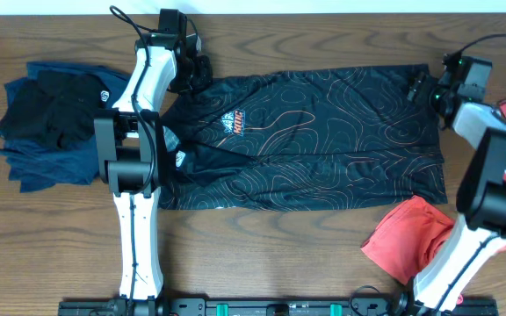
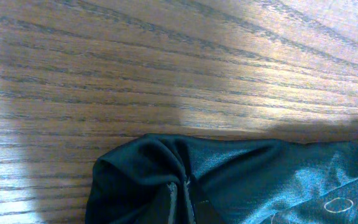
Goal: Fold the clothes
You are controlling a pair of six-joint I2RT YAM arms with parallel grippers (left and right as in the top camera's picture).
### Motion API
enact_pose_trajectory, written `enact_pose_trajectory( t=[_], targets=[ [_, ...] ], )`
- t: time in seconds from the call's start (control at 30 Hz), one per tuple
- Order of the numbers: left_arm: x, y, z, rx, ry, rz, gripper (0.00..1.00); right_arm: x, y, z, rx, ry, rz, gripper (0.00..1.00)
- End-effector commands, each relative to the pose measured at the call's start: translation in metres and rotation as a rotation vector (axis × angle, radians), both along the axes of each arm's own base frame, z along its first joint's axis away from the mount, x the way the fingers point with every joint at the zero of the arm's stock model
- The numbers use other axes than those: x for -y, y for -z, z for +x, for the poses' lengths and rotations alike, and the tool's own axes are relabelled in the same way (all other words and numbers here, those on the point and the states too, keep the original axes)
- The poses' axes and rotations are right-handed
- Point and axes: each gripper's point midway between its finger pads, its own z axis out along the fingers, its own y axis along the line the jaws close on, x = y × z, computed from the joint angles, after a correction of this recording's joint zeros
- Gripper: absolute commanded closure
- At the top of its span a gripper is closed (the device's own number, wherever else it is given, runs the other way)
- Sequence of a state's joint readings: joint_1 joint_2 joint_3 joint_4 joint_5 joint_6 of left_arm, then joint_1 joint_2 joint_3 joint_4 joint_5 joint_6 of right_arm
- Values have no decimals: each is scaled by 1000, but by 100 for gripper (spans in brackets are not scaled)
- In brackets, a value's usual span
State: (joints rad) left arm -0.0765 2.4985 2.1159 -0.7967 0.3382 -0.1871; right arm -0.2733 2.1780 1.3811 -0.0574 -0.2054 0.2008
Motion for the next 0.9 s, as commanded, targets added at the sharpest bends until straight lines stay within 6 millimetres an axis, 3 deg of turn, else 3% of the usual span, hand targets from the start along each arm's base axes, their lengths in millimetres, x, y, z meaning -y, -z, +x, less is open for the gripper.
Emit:
enact_pose_trajectory(
  t=[0.0, 0.2, 0.6, 0.73, 0.87],
  targets=[
    [0, -19, 5, 30, -12, -15, 94, 2, 0, 22, 9, -11, -1, 26],
    [0, -19, 5, 30, -12, -15, 94, -5, 15, 37, -39, -44, -1, 28],
    [0, -19, 4, 27, -15, -16, 94, -19, 32, 34, -96, -64, -86, 33],
    [0, -19, 4, 24, -15, -15, 94, -6, 33, 33, -114, 20, -137, 50],
    [0, -19, 4, 24, -15, -16, 94, 6, 32, 31, -120, 90, -168, 88]
  ],
)
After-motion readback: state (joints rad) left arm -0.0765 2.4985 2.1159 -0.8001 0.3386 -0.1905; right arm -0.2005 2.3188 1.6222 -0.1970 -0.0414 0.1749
